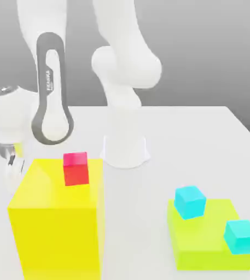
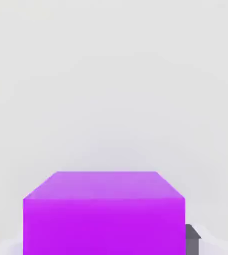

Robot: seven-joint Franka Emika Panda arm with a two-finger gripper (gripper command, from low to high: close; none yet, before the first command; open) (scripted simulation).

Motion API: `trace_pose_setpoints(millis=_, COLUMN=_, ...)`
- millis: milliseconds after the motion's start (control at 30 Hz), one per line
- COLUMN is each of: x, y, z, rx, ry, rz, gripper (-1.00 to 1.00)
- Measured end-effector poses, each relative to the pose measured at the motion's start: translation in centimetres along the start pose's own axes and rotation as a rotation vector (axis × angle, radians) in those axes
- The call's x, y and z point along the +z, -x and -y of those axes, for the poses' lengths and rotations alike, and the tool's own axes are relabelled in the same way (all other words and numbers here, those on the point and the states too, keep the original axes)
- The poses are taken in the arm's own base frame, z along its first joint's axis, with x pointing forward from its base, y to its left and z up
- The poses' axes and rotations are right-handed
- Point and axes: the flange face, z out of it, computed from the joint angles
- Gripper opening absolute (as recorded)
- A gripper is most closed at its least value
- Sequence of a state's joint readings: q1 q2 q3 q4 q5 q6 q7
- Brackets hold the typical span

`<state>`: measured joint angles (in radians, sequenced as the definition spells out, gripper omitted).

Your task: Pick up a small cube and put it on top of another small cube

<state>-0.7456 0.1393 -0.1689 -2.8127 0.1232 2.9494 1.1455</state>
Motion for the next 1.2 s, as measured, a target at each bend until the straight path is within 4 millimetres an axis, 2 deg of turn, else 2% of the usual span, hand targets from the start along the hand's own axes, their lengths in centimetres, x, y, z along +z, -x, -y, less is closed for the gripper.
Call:
trace_pose_setpoints(millis=100, x=-2.6, y=0.1, z=0.1, rx=-0.007, ry=-0.001, rz=0.0, gripper=-1.0)
trace_pose_setpoints(millis=133, x=-3.0, y=0.8, z=1.1, rx=-0.049, ry=-0.007, rz=-0.006, gripper=-1.0)
trace_pose_setpoints(millis=300, x=-3.8, y=5.2, z=8.1, rx=-0.315, ry=-0.057, rz=-0.039, gripper=-1.0)
trace_pose_setpoints(millis=400, x=-4.1, y=9.0, z=12.2, rx=-0.484, ry=-0.095, rz=-0.053, gripper=-1.0)
trace_pose_setpoints(millis=467, x=-5.6, y=11.1, z=14.9, rx=-0.54, ry=-0.132, rz=-0.056, gripper=-1.0)
trace_pose_setpoints(millis=533, x=-8.1, y=12.9, z=17.5, rx=-0.555, ry=-0.177, rz=-0.054, gripper=-1.0)
trace_pose_setpoints(millis=567, x=-9.4, y=14.5, z=18.6, rx=-0.571, ry=-0.197, rz=-0.049, gripper=-1.0)
trace_pose_setpoints(millis=600, x=-10.6, y=17.2, z=19.4, rx=-0.606, ry=-0.211, rz=-0.04, gripper=-1.0)
trace_pose_setpoints(millis=700, x=-13.7, y=26.3, z=20.0, rx=-0.727, ry=-0.239, rz=-0.007, gripper=-1.0)
trace_pose_setpoints(millis=767, x=-15.1, y=31.6, z=19.2, rx=-0.798, ry=-0.246, rz=0.014, gripper=-1.0)
trace_pose_setpoints(millis=833, x=-15.8, y=36.2, z=17.3, rx=-0.864, ry=-0.236, rz=0.03, gripper=-1.0)
trace_pose_setpoints(millis=967, x=-16.1, y=44.4, z=11.7, rx=-0.991, ry=-0.195, rz=0.051, gripper=-1.0)
trace_pose_setpoints(millis=1100, x=-15.8, y=51.5, z=3.5, rx=-1.12, ry=-0.131, rz=0.053, gripper=-1.0)
trace_pose_setpoints(millis=1167, x=-15.6, y=55.0, z=-2.3, rx=-1.201, ry=-0.091, rz=0.045, gripper=-1.0)
trace_pose_setpoints(millis=1200, x=-15.1, y=56.6, z=-5.9, rx=-1.239, ry=-0.061, rz=0.034, gripper=-1.0)
